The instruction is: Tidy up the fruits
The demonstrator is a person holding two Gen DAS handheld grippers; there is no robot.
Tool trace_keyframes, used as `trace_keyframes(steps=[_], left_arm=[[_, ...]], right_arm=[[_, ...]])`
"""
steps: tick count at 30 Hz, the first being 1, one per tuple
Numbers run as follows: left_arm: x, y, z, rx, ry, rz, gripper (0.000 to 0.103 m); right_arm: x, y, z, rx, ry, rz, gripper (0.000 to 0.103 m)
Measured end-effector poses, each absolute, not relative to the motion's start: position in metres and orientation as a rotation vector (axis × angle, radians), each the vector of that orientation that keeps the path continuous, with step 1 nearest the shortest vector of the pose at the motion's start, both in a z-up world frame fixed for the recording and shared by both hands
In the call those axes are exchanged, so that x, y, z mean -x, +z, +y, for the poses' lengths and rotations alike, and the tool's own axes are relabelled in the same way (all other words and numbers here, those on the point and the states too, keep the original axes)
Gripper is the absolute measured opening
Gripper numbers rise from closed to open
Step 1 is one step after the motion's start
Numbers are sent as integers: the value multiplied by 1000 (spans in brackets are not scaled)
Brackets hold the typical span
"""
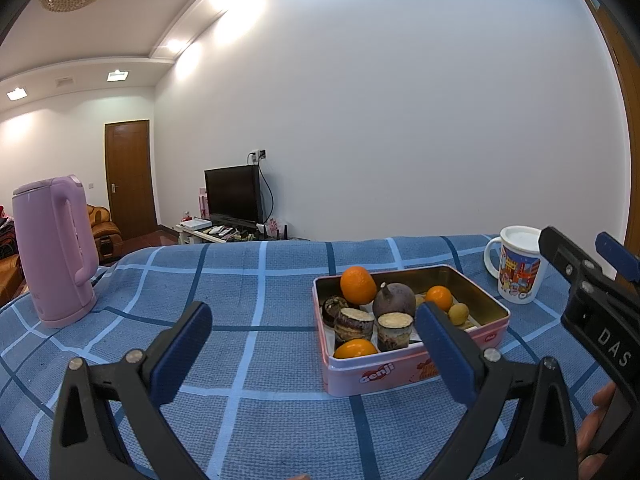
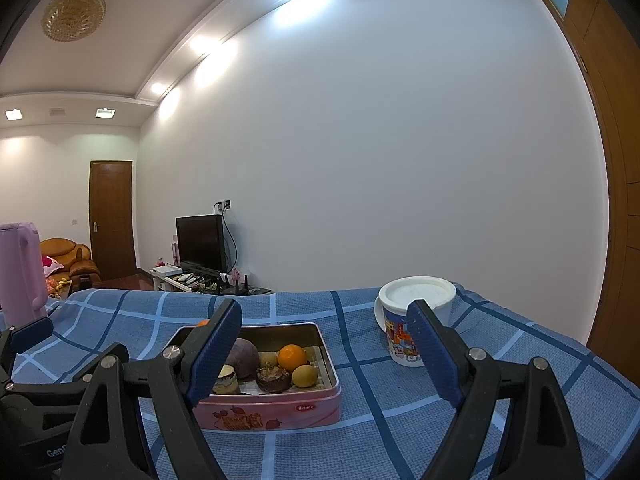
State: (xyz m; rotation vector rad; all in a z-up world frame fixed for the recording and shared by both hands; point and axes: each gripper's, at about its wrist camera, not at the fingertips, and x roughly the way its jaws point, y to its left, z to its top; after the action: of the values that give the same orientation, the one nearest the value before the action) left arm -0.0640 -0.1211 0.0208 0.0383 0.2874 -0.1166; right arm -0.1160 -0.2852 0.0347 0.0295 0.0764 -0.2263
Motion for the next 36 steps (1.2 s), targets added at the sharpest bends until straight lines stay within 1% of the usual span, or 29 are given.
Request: trace_keyframes(steps=[36], left_arm=[[63, 21, -117, -31, -119, 307, 103]], right_arm=[[116, 35, -285, -29, -226, 77, 86]])
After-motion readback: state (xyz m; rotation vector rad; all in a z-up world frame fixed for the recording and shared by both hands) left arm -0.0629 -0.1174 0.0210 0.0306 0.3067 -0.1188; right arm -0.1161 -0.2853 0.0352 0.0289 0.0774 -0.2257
